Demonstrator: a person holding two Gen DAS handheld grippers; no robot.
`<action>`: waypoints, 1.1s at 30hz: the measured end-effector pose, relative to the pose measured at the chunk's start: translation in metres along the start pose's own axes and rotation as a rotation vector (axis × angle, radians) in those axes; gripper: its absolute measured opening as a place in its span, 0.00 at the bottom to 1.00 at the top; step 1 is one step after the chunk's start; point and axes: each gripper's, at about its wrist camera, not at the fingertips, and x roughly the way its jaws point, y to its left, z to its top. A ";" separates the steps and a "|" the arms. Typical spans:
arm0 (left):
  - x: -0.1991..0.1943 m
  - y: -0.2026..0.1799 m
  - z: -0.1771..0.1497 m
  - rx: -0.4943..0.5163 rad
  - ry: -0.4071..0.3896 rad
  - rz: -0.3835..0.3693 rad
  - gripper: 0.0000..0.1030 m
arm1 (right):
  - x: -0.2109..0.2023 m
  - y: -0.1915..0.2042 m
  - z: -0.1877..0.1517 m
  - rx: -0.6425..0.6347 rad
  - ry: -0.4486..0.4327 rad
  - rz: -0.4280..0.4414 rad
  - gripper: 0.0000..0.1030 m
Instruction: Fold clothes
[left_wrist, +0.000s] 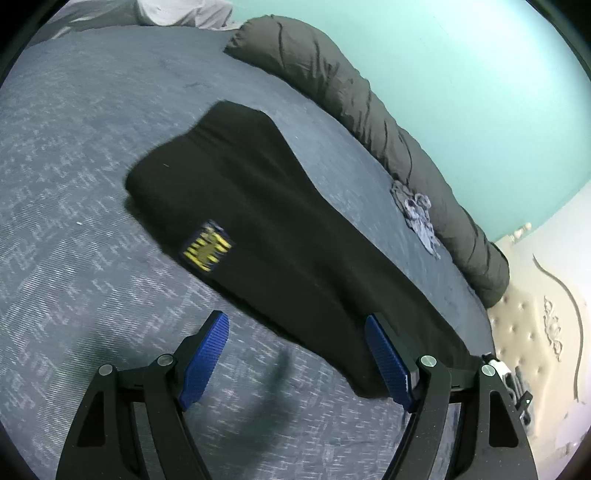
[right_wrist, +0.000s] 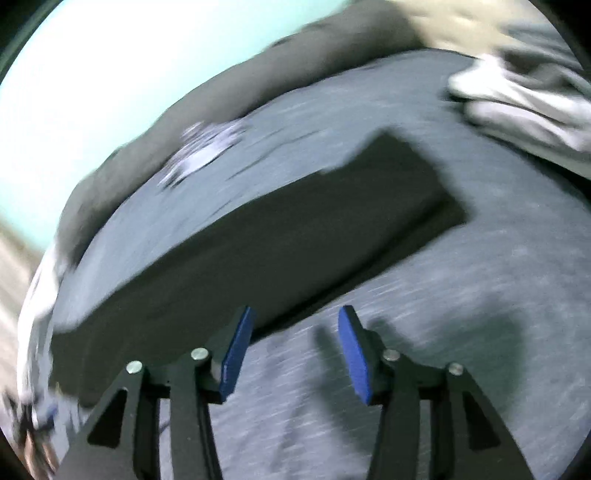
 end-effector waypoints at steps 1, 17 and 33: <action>0.003 -0.003 -0.001 0.005 0.004 0.001 0.78 | -0.002 -0.014 0.007 0.038 -0.016 -0.007 0.51; 0.031 -0.044 -0.005 0.071 0.042 0.005 0.78 | 0.047 -0.091 0.050 0.279 -0.028 -0.034 0.65; 0.033 -0.047 -0.006 0.092 0.051 0.022 0.78 | 0.030 -0.077 0.074 0.158 -0.144 -0.066 0.12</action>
